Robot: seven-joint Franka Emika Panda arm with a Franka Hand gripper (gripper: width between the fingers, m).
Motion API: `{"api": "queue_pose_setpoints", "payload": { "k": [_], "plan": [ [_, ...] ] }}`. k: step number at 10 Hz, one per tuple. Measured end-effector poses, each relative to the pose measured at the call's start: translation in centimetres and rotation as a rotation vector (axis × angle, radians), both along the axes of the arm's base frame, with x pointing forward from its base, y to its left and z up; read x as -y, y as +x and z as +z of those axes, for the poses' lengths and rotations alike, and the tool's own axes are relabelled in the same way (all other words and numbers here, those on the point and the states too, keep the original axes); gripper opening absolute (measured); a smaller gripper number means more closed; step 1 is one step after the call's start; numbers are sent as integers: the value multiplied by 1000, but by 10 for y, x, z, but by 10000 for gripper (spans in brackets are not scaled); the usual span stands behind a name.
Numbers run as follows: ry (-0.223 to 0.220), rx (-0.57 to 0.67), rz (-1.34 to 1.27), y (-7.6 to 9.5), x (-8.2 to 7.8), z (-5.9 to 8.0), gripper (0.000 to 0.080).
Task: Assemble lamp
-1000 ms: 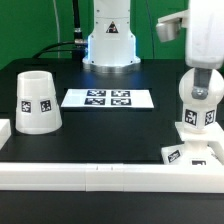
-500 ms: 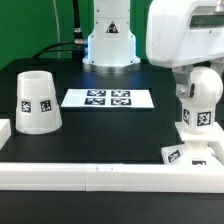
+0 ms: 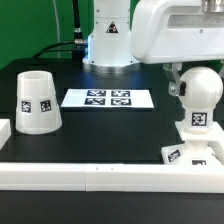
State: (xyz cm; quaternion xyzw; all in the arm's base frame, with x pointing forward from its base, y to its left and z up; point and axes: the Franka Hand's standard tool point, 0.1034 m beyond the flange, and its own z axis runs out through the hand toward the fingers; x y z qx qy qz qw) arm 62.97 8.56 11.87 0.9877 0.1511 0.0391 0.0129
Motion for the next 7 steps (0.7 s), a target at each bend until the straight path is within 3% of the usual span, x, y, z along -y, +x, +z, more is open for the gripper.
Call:
{"api": "queue_pose_setpoints", "payload": {
  "k": [3, 7],
  "plan": [
    [46, -4, -321, 0, 4, 0, 579],
    [68, -11, -735, -3, -1, -2, 579]
  ]
}}
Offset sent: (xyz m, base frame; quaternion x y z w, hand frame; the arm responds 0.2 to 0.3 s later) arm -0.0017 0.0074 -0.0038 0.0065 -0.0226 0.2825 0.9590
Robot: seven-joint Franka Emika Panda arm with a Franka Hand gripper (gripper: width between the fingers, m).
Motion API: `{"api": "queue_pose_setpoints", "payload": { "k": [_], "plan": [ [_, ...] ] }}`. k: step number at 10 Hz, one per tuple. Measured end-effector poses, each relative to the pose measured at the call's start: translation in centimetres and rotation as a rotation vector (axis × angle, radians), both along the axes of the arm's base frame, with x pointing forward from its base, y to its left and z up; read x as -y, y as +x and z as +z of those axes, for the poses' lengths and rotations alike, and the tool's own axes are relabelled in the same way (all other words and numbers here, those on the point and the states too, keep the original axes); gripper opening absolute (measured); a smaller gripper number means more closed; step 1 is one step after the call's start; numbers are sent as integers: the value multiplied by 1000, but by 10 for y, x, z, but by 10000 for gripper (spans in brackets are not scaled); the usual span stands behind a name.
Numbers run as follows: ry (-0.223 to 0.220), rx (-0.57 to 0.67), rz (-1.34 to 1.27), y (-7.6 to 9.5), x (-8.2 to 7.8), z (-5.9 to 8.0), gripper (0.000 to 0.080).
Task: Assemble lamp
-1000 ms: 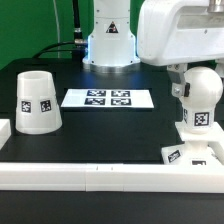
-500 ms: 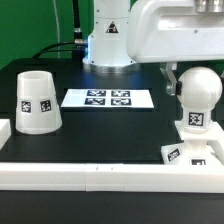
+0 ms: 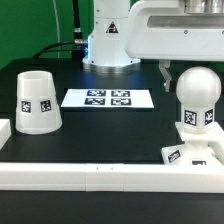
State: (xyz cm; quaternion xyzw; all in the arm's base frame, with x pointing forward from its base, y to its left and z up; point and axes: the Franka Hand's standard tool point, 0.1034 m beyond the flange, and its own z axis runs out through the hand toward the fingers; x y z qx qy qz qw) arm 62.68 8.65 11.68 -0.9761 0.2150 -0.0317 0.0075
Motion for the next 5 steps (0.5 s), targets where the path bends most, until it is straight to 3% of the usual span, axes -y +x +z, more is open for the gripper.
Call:
{"api": "queue_pose_setpoints", "payload": {
  "k": [3, 5],
  "plan": [
    [23, -22, -330, -3, -3, 0, 579],
    [34, -23, -394, -3, -2, 0, 579]
  ]
}}
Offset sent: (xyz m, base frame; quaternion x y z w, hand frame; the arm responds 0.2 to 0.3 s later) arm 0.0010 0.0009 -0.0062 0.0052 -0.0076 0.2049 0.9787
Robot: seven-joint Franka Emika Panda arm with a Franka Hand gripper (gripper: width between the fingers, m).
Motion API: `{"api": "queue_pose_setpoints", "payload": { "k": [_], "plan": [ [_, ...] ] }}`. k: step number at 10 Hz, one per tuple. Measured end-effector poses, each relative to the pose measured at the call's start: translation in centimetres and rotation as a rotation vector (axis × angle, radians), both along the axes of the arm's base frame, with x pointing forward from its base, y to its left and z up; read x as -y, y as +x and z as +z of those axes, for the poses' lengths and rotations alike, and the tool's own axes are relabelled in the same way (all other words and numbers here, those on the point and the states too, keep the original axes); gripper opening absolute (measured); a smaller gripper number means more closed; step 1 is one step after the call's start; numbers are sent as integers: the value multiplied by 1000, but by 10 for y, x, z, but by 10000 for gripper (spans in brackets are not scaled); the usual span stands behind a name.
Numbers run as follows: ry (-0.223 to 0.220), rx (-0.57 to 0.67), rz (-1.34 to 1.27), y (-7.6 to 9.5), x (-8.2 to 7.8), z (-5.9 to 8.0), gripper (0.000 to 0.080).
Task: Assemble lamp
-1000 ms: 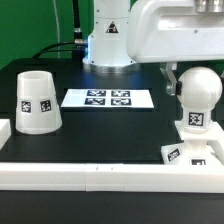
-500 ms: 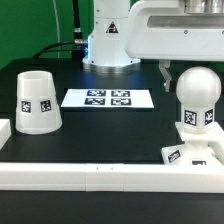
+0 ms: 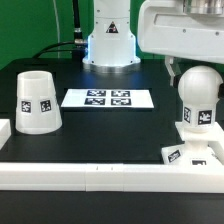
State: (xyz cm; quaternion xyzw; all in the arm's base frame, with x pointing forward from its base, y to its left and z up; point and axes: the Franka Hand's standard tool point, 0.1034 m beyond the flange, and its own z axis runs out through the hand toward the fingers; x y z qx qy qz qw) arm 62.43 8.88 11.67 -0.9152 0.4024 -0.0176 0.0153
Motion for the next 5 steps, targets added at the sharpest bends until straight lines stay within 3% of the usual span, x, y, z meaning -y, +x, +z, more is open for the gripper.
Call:
{"api": "queue_pose_setpoints", "payload": {
  "k": [2, 5],
  "plan": [
    [-3, 1, 67, 0, -1, 0, 678],
    [-14, 13, 316, 0, -1, 0, 699]
  ]
}}
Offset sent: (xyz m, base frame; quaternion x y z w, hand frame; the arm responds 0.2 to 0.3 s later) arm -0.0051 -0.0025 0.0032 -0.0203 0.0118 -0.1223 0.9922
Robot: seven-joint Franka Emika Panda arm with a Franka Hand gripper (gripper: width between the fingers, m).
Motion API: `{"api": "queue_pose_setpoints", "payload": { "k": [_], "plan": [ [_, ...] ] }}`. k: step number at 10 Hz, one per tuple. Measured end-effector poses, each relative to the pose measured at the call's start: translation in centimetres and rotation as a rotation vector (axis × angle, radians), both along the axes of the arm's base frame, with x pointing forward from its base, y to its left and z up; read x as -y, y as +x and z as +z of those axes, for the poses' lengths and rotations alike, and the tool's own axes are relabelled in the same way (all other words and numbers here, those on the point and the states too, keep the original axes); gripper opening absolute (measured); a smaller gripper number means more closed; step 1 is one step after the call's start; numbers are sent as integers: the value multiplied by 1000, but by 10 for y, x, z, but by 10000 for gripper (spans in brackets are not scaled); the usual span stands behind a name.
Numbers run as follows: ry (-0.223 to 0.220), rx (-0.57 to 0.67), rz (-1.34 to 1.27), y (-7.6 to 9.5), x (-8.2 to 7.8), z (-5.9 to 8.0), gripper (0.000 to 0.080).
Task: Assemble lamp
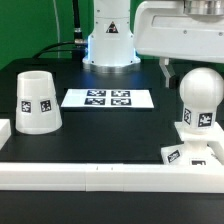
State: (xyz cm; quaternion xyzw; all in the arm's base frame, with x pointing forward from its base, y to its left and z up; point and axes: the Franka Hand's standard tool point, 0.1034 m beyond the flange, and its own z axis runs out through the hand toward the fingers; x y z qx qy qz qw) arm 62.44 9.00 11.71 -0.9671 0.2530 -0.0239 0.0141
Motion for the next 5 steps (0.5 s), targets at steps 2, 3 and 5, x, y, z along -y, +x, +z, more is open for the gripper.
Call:
{"api": "queue_pose_setpoints", "payload": {
  "k": [2, 3, 5],
  "plan": [
    [-9, 7, 223, 0, -5, 2, 699],
    [-12, 13, 312, 0, -8, 2, 699],
    [-36, 19, 598, 1, -10, 1, 699]
  ]
}}
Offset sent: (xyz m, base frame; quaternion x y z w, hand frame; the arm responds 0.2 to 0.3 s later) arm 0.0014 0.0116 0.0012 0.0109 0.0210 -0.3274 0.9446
